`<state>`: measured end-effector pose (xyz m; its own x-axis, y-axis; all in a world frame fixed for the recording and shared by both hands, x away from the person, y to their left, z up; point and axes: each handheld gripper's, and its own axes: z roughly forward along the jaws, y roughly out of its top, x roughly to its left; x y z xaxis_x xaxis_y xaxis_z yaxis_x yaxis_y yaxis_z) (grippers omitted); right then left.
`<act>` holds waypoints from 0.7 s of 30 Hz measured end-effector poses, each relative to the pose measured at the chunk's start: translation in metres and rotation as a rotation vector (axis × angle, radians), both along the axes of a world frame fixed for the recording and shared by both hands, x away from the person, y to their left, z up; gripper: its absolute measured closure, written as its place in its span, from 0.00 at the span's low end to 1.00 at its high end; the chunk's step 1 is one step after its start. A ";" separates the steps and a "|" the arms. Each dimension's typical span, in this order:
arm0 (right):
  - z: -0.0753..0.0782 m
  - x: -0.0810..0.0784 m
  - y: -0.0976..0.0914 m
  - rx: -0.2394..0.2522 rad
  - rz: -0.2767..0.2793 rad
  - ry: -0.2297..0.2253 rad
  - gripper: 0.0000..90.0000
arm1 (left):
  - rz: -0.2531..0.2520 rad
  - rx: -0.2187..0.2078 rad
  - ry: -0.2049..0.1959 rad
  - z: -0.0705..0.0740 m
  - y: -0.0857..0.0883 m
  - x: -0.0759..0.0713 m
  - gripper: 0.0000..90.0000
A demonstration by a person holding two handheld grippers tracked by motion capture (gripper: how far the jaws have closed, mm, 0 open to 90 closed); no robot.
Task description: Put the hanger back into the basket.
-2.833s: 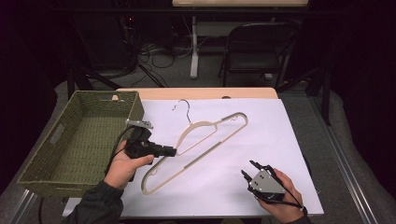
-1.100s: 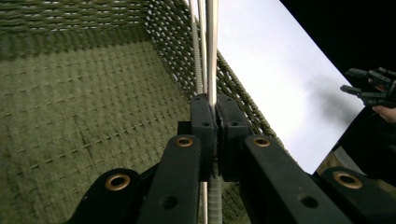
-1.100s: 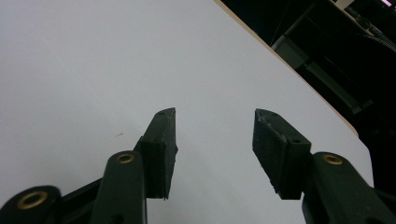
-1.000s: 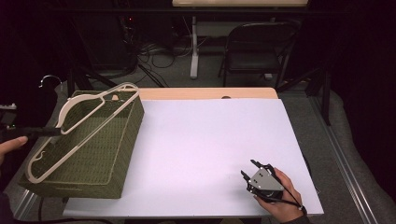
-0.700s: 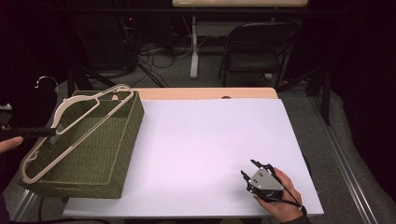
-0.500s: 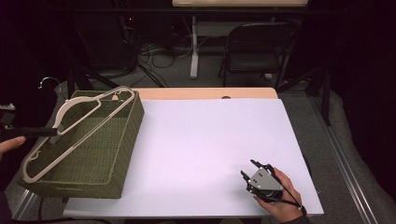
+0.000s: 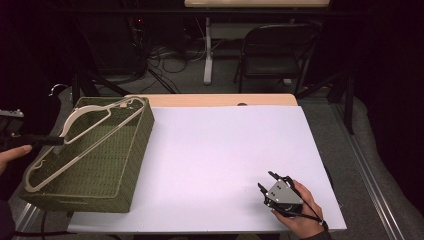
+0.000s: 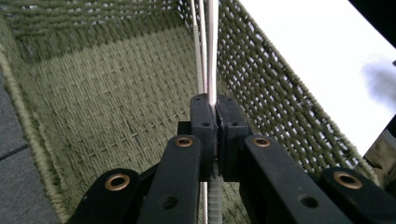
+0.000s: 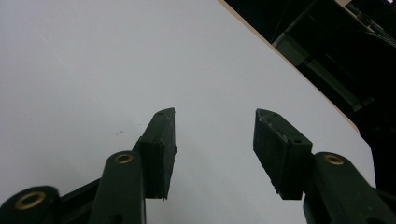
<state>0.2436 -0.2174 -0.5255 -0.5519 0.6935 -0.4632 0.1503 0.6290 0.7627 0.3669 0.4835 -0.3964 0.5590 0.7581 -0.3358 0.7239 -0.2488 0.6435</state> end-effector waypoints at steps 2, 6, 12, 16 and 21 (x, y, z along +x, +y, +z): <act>0.000 0.000 0.000 -0.001 -0.002 0.001 0.54 | 0.010 -0.013 -0.001 -0.006 0.002 0.000 0.98; 0.000 0.000 0.000 0.001 -0.002 0.003 0.54 | 0.010 -0.026 -0.017 -0.018 0.007 -0.003 0.97; 0.000 0.000 0.000 -0.003 0.000 0.001 0.55 | 0.003 -0.006 -0.003 -0.032 0.004 -0.003 0.97; 0.000 0.000 0.000 0.000 -0.003 0.003 0.55 | -0.007 -0.010 0.000 -0.040 0.001 -0.002 0.97; 0.000 0.000 -0.001 -0.001 -0.001 0.003 0.54 | -0.006 0.012 0.033 -0.052 -0.003 0.001 0.97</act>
<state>0.2439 -0.2180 -0.5255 -0.5530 0.6934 -0.4620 0.1532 0.6297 0.7616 0.3679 0.4806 -0.4485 0.5524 0.7588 -0.3449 0.7433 -0.2611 0.6159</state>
